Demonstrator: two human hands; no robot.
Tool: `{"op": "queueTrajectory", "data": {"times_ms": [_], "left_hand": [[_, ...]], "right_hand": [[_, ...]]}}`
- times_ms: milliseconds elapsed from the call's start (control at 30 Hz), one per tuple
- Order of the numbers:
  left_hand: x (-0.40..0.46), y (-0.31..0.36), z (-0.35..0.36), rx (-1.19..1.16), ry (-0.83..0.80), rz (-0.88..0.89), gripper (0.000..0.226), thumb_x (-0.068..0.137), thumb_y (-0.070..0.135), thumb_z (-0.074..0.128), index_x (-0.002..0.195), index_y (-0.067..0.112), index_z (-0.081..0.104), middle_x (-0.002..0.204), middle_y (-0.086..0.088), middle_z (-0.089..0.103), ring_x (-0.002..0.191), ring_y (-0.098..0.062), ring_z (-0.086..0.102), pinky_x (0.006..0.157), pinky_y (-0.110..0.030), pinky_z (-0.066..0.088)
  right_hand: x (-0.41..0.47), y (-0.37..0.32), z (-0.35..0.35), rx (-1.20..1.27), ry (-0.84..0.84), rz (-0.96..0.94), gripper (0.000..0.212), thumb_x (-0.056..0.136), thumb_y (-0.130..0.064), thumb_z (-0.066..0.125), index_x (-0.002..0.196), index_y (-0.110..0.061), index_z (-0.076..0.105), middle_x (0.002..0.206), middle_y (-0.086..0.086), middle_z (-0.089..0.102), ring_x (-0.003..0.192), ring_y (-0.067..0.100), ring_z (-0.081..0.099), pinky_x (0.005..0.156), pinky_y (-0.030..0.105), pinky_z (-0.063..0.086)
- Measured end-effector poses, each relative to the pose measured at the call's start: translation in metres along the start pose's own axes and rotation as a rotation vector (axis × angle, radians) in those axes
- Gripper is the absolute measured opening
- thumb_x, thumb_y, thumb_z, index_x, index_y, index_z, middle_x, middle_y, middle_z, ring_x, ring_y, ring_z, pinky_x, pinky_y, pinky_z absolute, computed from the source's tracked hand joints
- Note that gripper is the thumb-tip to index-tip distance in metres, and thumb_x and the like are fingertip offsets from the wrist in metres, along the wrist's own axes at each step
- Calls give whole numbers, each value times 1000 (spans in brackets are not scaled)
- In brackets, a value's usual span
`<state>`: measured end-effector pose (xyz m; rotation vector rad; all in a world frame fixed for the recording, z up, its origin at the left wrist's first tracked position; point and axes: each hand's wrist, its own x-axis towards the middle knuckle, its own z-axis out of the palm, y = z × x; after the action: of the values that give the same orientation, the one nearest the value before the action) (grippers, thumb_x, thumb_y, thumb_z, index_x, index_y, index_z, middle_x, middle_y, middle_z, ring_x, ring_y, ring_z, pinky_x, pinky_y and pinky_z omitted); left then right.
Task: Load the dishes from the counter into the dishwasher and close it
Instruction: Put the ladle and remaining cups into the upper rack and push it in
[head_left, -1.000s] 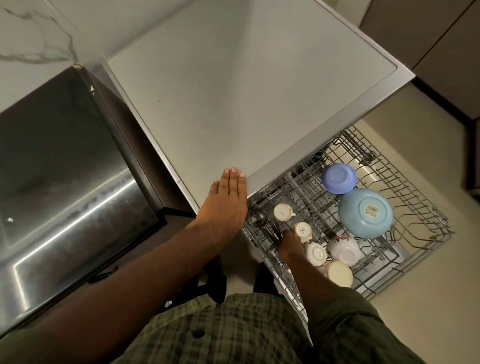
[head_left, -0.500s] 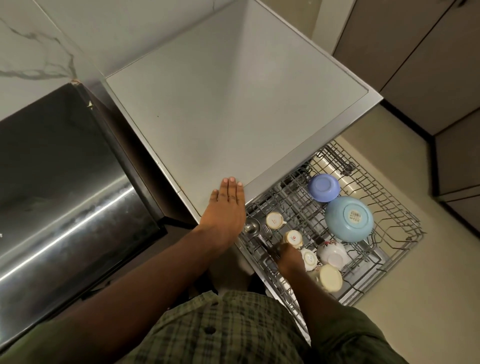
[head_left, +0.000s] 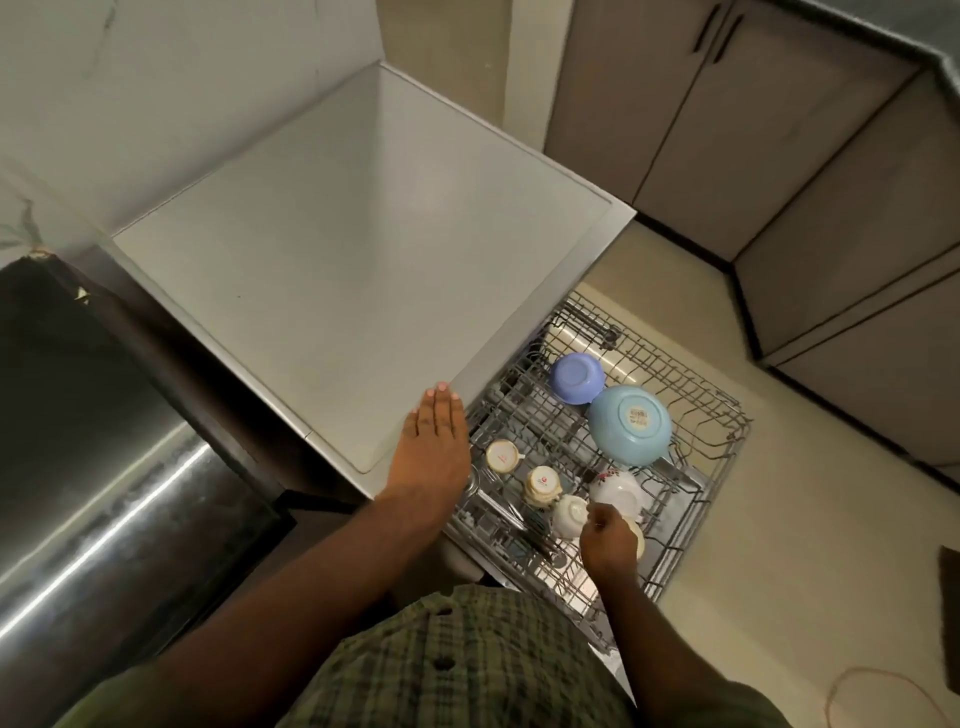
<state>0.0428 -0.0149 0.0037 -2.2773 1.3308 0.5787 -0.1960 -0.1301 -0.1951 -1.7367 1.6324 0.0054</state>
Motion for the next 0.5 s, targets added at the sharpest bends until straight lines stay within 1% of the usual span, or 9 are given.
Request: {"op": "queueTrajectory", "data": {"times_ms": [67, 167, 300, 367, 433, 467, 500], "left_hand": [[2, 3, -1, 14, -10, -14, 90, 105, 13, 50, 152, -12, -23, 161, -37, -24, 155, -49, -11, 129, -54, 9], [7, 5, -3, 28, -6, -5, 83, 109, 20, 42, 152, -15, -20, 160, -40, -20, 154, -53, -6, 128, -56, 11], [7, 10, -9, 68, -19, -5, 82, 109, 21, 42, 152, -18, -16, 160, -43, -16, 153, -55, -1, 127, -56, 16], [7, 12, -11, 91, -25, -3, 83, 109, 22, 43, 151, -19, -15, 159, -44, -14, 153, -57, 1, 127, -57, 18], [7, 11, -11, 112, -23, 3, 85, 108, 24, 44, 151, -20, -15, 158, -46, -13, 152, -58, 3, 126, -58, 19], [7, 11, -10, 116, -21, 5, 86, 108, 25, 44, 151, -20, -15, 158, -46, -13, 152, -59, 3, 126, -58, 20], [8, 10, -9, 119, -16, 9, 85, 108, 25, 44, 151, -20, -15, 158, -46, -12, 152, -59, 3, 126, -58, 20]], "right_hand": [[-1, 9, -10, 44, 58, 33, 25, 97, -9, 60, 119, -11, 71, 117, 14, 74, 106, 34, 67, 86, 34, 46], [-6, 20, -20, 115, 124, 88, 29, 94, -3, 59, 120, -7, 72, 118, 16, 73, 107, 35, 67, 91, 37, 49], [-11, 31, -24, 217, 219, 154, 34, 87, 0, 59, 119, -4, 71, 117, 18, 70, 106, 35, 64, 93, 40, 49], [-14, 33, -26, 246, 270, 174, 37, 84, -9, 55, 117, -3, 71, 118, 19, 69, 108, 37, 62, 96, 42, 48], [-17, 33, -27, 262, 299, 194, 49, 75, -18, 49, 116, -3, 71, 116, 21, 67, 108, 38, 62, 96, 43, 48], [-17, 34, -27, 259, 309, 204, 50, 74, -18, 50, 116, -2, 71, 116, 22, 66, 108, 39, 62, 97, 44, 48], [-17, 35, -28, 250, 316, 220, 46, 76, -15, 54, 117, 0, 71, 117, 24, 66, 109, 41, 61, 98, 44, 48]]}}
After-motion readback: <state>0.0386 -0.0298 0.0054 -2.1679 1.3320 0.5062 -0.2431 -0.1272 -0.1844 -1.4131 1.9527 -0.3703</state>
